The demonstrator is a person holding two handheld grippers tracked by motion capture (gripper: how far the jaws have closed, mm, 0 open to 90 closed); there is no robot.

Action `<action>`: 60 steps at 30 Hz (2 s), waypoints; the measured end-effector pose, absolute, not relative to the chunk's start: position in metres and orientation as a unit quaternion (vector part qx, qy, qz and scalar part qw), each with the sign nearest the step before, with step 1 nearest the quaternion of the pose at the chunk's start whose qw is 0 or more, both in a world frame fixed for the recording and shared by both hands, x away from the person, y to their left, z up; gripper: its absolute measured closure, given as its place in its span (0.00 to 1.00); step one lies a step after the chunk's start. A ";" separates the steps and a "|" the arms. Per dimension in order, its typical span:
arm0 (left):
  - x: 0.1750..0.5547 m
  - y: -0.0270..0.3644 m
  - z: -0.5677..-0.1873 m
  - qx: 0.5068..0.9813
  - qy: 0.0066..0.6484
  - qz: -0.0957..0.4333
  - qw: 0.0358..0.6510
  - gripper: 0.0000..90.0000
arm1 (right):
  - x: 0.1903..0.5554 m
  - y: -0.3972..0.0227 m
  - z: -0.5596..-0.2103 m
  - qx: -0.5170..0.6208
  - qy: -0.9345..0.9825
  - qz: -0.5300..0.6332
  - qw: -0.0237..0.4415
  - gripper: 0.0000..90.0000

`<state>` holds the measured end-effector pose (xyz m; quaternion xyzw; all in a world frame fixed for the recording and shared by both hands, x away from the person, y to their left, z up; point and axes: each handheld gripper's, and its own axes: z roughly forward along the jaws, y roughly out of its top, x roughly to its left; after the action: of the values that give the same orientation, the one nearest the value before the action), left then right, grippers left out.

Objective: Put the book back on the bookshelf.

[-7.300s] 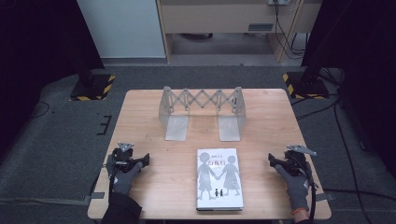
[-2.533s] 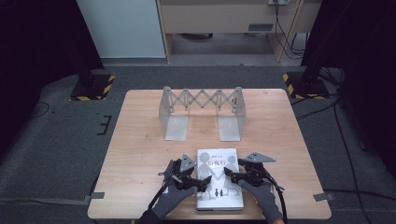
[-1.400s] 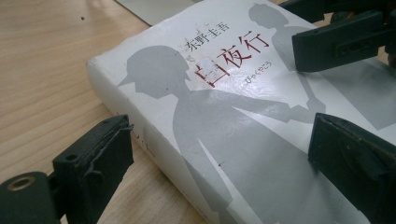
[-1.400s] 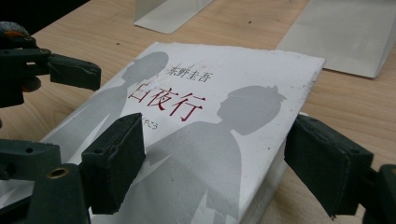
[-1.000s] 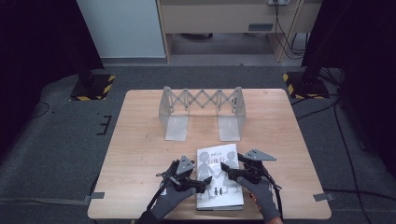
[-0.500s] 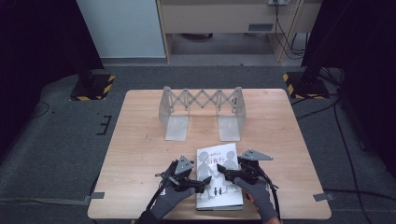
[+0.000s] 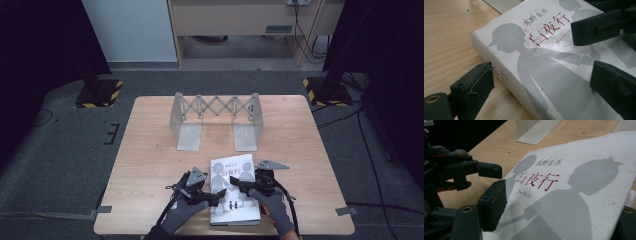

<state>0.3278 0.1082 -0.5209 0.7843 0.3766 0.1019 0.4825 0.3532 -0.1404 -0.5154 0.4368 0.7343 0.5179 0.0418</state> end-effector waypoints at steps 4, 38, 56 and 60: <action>0.328 0.108 -0.522 0.784 0.376 0.101 0.484 0.05 | 0.354 -0.141 -0.515 0.442 0.732 0.516 0.043 0.37; 0.329 0.117 -0.517 0.772 0.379 0.103 0.499 0.24 | 0.357 -0.150 -0.504 0.483 0.697 0.531 0.005 0.70; 0.328 0.122 -0.516 0.755 0.385 0.057 0.527 0.15 | 0.346 -0.155 -0.482 0.437 0.684 0.584 0.006 0.86; 0.328 0.120 -0.519 0.751 0.385 0.034 0.535 0.05 | 0.343 -0.156 -0.478 0.425 0.682 0.596 0.008 0.87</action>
<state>0.3277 0.1202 -0.5194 0.7510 0.3850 0.0339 0.5355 0.3428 -0.1561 -0.4777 0.4246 0.6817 0.5957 0.0079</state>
